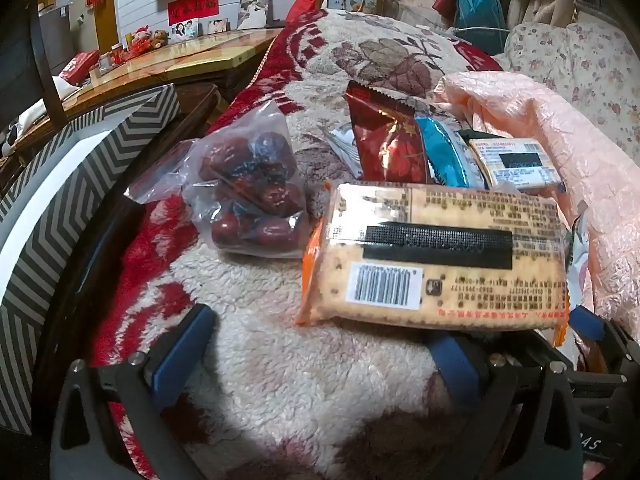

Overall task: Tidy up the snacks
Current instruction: 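Move left tool to the beige cracker pack while right tool reaches the nut zip bag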

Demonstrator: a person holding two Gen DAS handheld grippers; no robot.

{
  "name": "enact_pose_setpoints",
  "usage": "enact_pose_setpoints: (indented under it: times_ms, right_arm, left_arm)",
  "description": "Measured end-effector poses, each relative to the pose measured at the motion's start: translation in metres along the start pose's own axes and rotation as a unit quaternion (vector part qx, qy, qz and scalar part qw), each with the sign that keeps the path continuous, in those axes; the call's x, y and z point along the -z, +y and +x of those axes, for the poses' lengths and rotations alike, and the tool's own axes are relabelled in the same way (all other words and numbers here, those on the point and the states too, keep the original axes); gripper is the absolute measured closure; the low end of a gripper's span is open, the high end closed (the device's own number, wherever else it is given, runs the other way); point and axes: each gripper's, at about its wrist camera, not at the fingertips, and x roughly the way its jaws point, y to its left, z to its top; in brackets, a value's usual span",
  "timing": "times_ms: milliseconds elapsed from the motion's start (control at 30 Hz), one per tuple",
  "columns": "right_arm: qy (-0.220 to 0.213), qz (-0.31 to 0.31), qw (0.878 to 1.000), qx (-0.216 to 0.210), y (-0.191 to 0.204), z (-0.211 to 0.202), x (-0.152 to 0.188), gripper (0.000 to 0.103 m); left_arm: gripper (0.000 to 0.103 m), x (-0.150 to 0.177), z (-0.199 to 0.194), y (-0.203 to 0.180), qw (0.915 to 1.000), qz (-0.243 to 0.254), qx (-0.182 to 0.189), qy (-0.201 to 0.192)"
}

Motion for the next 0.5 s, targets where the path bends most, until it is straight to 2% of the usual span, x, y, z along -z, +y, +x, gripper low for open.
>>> enact_pose_setpoints:
  times_ms: [133, 233, 367, 500]
  right_arm:
    - [0.011, 0.003, 1.0, 0.0, 0.0, -0.001, -0.001, 0.001]
    - [0.042, 0.009, 0.999, -0.002, 0.003, -0.005, -0.005, 0.001]
    - [0.047, 0.023, 0.999, -0.015, 0.003, -0.016, -0.006, 0.001]
    - [0.036, 0.024, 0.999, -0.029, 0.006, -0.03, -0.005, 0.001]
  left_arm:
    - [0.0, 0.0, -0.002, 0.001, 0.9999, 0.007, 0.004, 0.009]
    - [0.0, 0.003, -0.007, 0.009, 0.9988, 0.027, 0.029, 0.029]
    - [0.0, 0.003, -0.024, 0.022, 0.9992, 0.027, 0.007, 0.029]
    - [0.0, 0.004, -0.045, 0.025, 0.9995, 0.029, 0.003, 0.015]
